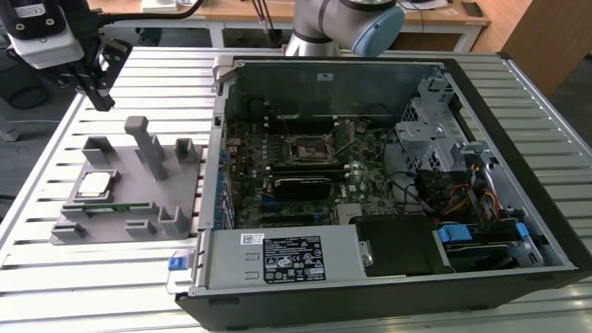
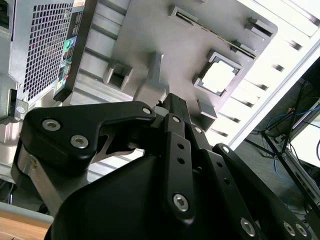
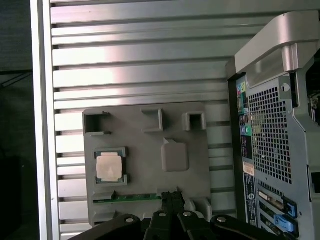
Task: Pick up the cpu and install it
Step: 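Reach for the cpu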
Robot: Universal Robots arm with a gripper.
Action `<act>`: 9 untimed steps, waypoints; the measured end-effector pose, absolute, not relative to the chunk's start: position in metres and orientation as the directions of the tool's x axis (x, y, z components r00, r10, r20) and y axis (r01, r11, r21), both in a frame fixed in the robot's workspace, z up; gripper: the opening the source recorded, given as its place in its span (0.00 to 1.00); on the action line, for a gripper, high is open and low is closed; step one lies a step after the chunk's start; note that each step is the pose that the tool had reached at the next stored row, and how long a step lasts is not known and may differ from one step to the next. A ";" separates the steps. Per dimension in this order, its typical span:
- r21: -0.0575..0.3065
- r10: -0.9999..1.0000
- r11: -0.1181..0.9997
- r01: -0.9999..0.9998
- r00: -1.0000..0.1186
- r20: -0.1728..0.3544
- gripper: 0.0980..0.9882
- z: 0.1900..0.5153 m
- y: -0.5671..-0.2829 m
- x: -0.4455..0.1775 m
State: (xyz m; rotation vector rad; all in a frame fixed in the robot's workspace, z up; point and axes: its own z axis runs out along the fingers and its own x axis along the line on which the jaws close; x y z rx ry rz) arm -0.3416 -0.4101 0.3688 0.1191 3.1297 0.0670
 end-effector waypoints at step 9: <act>0.043 0.076 0.996 0.076 -0.997 -0.007 0.01 0.368 -0.415 -0.348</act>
